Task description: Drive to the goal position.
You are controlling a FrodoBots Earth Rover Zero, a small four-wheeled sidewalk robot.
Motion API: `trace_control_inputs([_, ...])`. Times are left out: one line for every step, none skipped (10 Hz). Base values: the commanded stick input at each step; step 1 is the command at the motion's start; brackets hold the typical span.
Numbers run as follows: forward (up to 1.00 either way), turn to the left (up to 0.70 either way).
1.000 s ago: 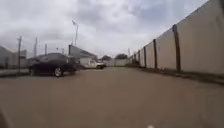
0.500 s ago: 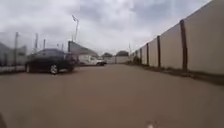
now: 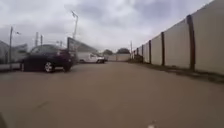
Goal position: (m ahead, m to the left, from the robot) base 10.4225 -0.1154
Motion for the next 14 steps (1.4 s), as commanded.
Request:
trace_control_inputs([1.0,0.0])
trace_control_inputs([1.0,0.0])
trace_control_inputs([1.0,0.0])
trace_control_inputs([1.0,0.0])
trace_control_inputs([1.0,0.0])
trace_control_inputs([1.0,0.0])
trace_control_inputs([1.0,0.0])
trace_control_inputs([1.0,0.0])
trace_control_inputs([1.0,0.0])
trace_control_inputs([1.0,0.0])
trace_control_inputs([1.0,0.0])
trace_control_inputs([1.0,0.0])
trace_control_inputs([1.0,0.0])
trace_control_inputs([1.0,0.0])
